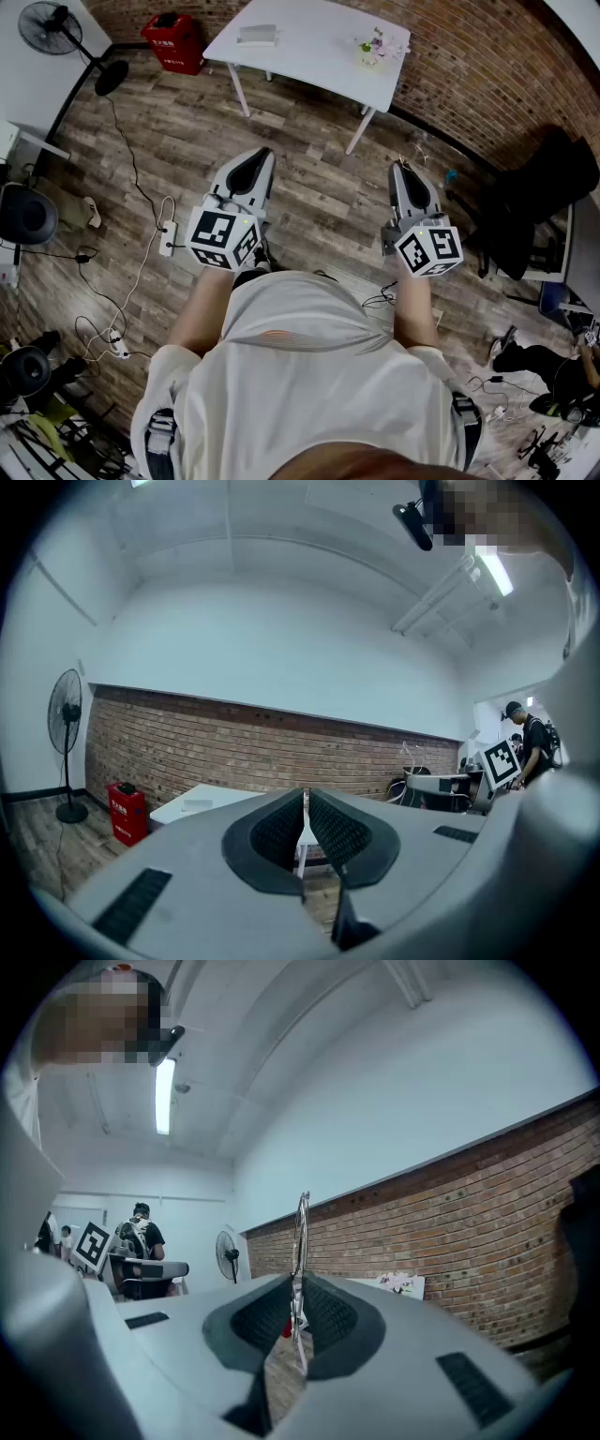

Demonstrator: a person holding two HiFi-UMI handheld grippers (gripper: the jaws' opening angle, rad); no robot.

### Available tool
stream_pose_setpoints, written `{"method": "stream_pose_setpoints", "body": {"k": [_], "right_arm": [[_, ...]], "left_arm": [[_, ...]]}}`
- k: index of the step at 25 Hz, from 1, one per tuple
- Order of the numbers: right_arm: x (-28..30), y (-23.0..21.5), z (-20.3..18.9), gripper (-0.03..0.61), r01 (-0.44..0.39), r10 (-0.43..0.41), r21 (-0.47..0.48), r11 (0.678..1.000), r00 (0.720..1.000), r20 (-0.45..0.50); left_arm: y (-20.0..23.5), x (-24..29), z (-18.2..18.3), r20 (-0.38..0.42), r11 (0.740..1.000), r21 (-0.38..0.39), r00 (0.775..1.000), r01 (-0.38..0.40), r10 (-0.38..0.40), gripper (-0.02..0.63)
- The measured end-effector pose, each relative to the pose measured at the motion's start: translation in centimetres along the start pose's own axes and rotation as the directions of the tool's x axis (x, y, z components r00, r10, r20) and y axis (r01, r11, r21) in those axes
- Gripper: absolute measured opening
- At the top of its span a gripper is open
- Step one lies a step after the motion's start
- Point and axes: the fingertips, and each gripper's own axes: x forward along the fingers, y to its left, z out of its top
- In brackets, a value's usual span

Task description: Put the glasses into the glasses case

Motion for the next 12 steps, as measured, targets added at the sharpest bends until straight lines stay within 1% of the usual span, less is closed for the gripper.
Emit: {"method": "stream_pose_setpoints", "body": {"k": [7, 12], "right_arm": [[0.14, -0.07, -0.45, 0.089, -0.002, 0.002, -0.009, 1.000, 1.000, -0.012], [0.71, -0.55, -0.75, 0.089, 0.000, 0.000, -0.003, 1.000, 1.000, -0.026]], "left_arm": [[0.00, 0.20, -0.32, -0.006, 1.000, 0.001, 1.000, -0.001, 0.001, 0.029], [0.32, 0.87, -0.84, -0.025, 1.000, -0.002, 1.000, 0.003, -0.004, 0.029]]}}
